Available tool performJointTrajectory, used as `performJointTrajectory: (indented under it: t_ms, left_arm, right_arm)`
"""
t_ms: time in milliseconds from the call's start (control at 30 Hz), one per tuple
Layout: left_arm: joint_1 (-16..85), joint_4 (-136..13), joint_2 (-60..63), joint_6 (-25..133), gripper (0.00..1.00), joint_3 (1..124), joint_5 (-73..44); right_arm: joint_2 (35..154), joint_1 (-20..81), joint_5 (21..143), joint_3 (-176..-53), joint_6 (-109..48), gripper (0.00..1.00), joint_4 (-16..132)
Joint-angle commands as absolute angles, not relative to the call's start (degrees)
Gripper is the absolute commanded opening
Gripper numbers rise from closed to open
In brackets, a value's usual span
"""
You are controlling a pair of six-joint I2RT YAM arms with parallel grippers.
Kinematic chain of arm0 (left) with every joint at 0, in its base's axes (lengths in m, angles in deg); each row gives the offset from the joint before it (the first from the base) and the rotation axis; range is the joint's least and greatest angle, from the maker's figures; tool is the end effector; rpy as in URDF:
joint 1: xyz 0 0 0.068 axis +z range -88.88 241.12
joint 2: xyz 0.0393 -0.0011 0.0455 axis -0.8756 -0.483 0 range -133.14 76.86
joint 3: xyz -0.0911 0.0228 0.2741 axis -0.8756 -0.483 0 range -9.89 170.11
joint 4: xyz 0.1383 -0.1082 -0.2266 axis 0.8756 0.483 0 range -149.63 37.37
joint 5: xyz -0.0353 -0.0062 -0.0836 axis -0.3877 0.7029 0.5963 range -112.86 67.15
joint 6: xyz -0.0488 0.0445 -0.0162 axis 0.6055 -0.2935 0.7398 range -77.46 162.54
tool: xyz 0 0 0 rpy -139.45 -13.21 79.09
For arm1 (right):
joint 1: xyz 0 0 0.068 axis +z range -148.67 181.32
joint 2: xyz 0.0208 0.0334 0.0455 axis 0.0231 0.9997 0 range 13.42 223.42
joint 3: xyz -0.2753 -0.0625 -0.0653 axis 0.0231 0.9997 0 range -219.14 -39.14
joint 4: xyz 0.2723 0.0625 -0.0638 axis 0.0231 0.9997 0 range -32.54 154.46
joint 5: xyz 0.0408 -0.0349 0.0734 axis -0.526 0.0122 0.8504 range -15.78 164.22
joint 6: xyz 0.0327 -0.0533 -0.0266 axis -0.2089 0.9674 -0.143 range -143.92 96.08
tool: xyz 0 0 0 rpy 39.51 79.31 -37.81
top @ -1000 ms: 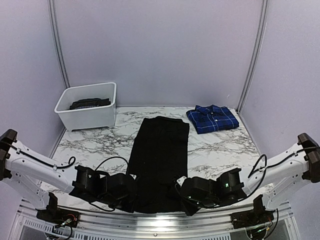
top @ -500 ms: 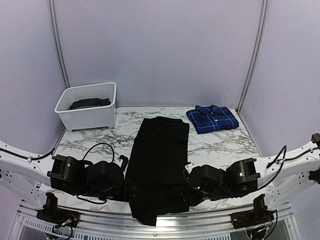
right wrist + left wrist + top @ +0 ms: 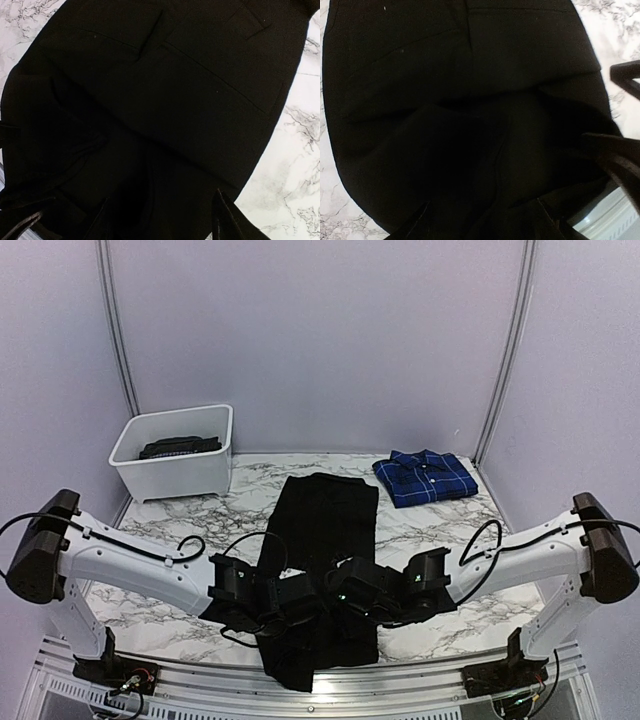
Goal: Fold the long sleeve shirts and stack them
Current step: Flatten out the crumpled shirt at the center of the board.
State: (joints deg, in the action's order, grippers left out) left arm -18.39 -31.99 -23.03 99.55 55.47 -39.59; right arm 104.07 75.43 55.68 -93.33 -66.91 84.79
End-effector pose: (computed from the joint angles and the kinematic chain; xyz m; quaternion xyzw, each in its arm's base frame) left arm 0.0856 -0.3758 0.1745 0.1531 0.9487 -0.1687 0.2193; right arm 0.1080 0.3155 0.1690 -0.2226 0.9358 0.1090 0.2507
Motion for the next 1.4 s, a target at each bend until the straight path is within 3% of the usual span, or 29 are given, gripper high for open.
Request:
performJointTrajectory:
  t_ms: [0,67,267,467,600,767,833,1200,1267,1367]
  left_arm:
    - [-19.2,-28.6,-25.7,100.1,0.66,54.5,-39.3]
    - [-19.8,-28.6,-26.0,100.7,0.6,54.0,-39.1]
    - [-22.1,-28.7,-23.2,103.5,0.22,50.2,-38.6]
    - [-24.1,-28.6,-18.0,106.3,0.0,46.1,-38.3]
    - [-24.9,-28.6,-13.3,108.4,0.0,42.8,-38.2]
    - [-26.1,-28.8,-6.9,110.6,0.0,38.5,-38.2]
    - [-26.5,-29.0,-4.1,110.7,0.0,37.2,-38.5]
    - [-26.6,-31.4,5.8,111.9,0.0,28.5,-36.3]
    - [-26.5,-32.0,6.5,111.8,0.08,28.2,-36.2]
    - [-26.5,-32.0,7.8,111.3,0.36,28.2,-36.5]
  right_arm:
    - [104.5,75.0,55.5,-93.8,-66.9,0.59,82.1]
    - [105.0,75.0,56.0,-93.7,-66.8,0.58,81.6]
    - [104.7,75.0,56.4,-92.5,-67.0,0.54,81.1]
    - [104.1,75.4,56.8,-91.8,-67.0,0.44,81.2]
    - [103.6,75.9,56.8,-91.7,-67.0,0.32,81.4]
    - [103.3,77.3,56.8,-92.7,-66.5,0.06,83.1]
    - [102.7,78.2,57.0,-93.0,-66.3,0.0,83.9]
    - [100.9,83.8,67.8,-89.5,-62.5,0.0,80.5]
    - [102.2,84.3,70.2,-88.3,-62.8,0.08,78.2]
    - [102.4,85.0,72.9,-87.3,-62.8,0.35,75.0]
